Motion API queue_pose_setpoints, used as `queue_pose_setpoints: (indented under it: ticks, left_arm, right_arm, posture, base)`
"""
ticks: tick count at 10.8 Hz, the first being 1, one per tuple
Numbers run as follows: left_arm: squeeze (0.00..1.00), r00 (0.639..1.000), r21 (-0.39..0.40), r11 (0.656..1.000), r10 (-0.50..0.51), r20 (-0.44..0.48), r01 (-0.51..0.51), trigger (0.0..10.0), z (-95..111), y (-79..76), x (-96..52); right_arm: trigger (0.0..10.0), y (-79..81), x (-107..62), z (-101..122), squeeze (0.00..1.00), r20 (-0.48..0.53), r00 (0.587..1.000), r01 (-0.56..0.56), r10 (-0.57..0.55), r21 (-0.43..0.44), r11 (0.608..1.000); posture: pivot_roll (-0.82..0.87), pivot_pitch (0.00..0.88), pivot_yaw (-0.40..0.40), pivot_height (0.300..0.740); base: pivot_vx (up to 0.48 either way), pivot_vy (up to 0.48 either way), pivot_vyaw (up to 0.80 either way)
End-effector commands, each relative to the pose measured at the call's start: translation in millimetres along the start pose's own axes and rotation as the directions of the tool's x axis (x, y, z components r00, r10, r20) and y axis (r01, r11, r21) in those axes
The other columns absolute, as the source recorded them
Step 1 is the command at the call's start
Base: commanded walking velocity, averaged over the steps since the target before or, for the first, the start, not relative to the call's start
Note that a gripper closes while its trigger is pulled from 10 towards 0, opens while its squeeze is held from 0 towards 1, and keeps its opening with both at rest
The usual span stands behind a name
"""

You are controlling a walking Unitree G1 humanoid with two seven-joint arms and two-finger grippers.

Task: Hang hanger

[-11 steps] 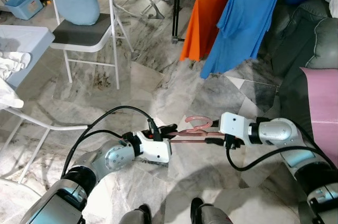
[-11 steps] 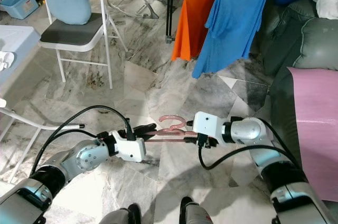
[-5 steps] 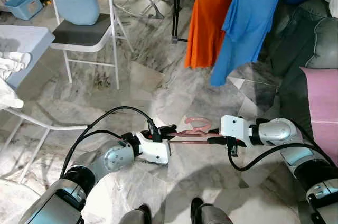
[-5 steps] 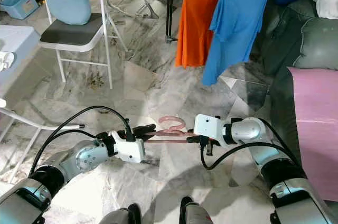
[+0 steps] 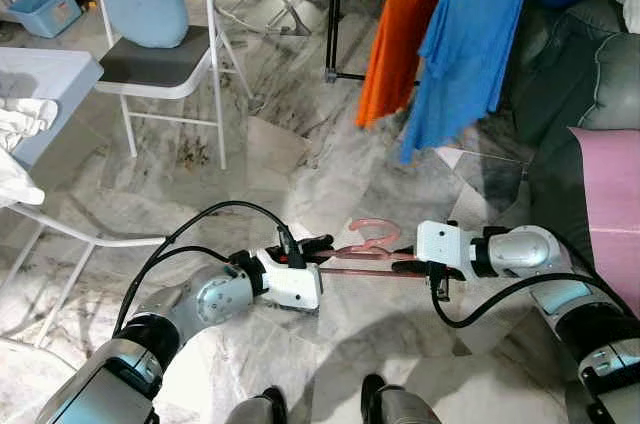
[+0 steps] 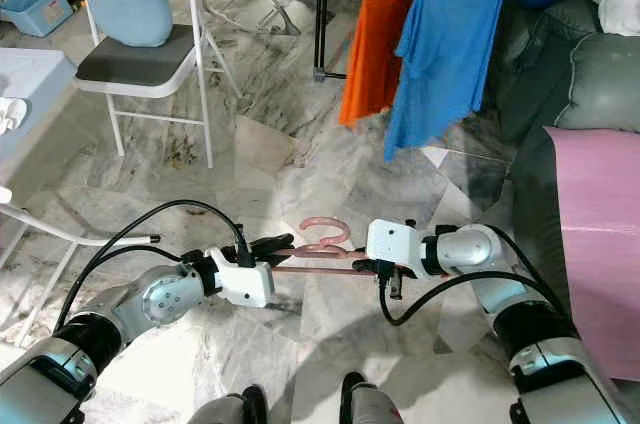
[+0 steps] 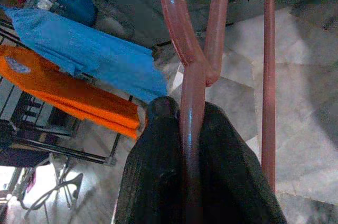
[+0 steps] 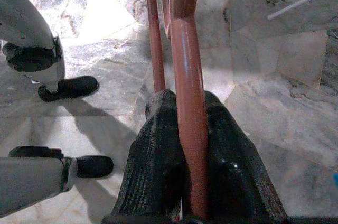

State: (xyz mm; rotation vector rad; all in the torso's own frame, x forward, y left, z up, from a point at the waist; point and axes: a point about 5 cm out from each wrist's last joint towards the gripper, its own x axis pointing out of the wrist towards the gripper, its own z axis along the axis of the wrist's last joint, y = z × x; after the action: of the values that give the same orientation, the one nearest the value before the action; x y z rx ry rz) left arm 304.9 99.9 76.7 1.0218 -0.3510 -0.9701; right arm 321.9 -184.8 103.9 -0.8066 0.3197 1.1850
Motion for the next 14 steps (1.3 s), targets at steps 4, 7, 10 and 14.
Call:
queue_pose_setpoints:
  ticks: [4, 7, 10, 14]
  left_arm:
    - [1.00, 1.000, -0.014, 1.000, 0.021, 0.003, -0.021, 10.0, -1, -2.4, -3.0]
    - [1.00, 0.998, 0.027, 0.998, 0.062, -0.016, -0.062, 10.0, -5, 2.2, -6.7]
    - [1.00, 0.986, 0.037, 0.986, 0.165, -0.036, -0.163, 10.0, -9, 12.6, -10.7]
    - [1.00, 0.810, -0.416, 0.712, 0.387, -0.441, -0.566, 10.0, -46, 5.4, -29.7]
  right_arm:
    - [0.0, -1.3, 4.2, -3, 0.00, 0.000, 0.997, 0.073, -0.073, 0.025, 0.997]
    - [0.0, 0.1, 4.7, -10, 0.00, -0.029, 0.990, 0.137, -0.136, 0.052, 0.989]
    - [0.0, -7.1, 2.0, -18, 0.00, -0.088, 0.967, 0.245, -0.238, 0.089, 0.965]
    - [0.0, -0.4, 14.9, -39, 0.00, -0.193, 0.830, 0.551, -0.524, 0.433, 0.714]
  posture:
    - [-0.08, 0.222, 0.078, 0.740]
    - [-0.08, 0.232, 0.081, 0.740]
    - [-0.08, 0.236, 0.087, 0.740]
    - [-0.09, 0.213, 0.078, 0.740]
  base:
    - [0.000, 0.000, 0.00]
    - [0.000, 0.000, 0.00]
    - [0.000, 0.000, 0.00]
    - [0.000, 0.000, 0.00]
